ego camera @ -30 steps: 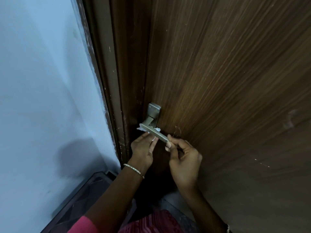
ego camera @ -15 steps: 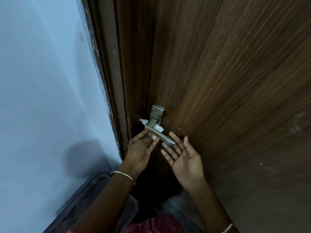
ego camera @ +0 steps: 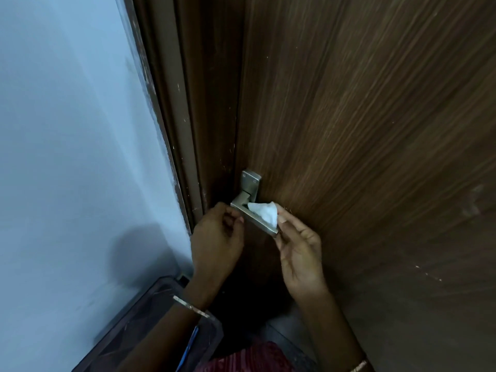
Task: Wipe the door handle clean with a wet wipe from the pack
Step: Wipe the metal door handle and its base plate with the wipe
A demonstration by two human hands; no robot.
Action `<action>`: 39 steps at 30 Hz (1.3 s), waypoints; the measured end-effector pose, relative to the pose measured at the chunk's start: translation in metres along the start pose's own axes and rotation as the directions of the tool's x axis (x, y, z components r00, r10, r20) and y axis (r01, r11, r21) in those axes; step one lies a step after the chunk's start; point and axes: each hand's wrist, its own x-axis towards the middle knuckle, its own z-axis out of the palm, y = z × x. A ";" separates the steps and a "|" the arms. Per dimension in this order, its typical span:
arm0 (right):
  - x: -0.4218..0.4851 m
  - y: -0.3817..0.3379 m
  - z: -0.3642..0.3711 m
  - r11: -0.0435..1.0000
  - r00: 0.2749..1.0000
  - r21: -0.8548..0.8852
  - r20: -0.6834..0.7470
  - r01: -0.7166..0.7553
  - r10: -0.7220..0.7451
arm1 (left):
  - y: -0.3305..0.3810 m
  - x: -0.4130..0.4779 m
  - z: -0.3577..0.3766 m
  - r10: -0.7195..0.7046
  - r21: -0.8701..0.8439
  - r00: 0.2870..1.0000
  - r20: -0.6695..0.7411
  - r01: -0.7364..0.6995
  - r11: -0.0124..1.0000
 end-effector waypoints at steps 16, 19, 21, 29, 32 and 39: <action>0.029 -0.010 0.041 -0.231 0.399 -0.776 0.526 0.588 -0.751 | -0.036 0.024 -0.009 0.383 -0.041 0.912 0.146 -0.381 0.924; 0.026 -0.003 0.034 -0.125 0.547 -0.826 0.469 0.550 -0.693 | -0.039 0.024 -0.012 0.380 -0.086 0.913 0.151 -0.370 0.925; 0.023 0.000 0.032 -0.009 0.640 -0.853 0.398 0.521 -0.657 | -0.038 0.023 -0.012 0.370 -0.094 0.916 0.158 -0.359 0.929; 0.016 -0.006 0.055 0.298 0.732 -0.842 0.157 0.450 -0.663 | -0.035 0.027 -0.016 0.378 -0.079 0.910 0.173 -0.369 0.926; 0.018 -0.008 0.058 0.277 0.716 -0.840 0.174 0.466 -0.676 | -0.035 0.028 -0.016 0.382 -0.067 0.907 0.179 -0.376 0.924; 0.020 -0.009 0.063 0.237 0.821 -0.941 0.068 0.242 -0.567 | -0.034 0.030 -0.015 0.379 -0.078 0.907 0.183 -0.371 0.925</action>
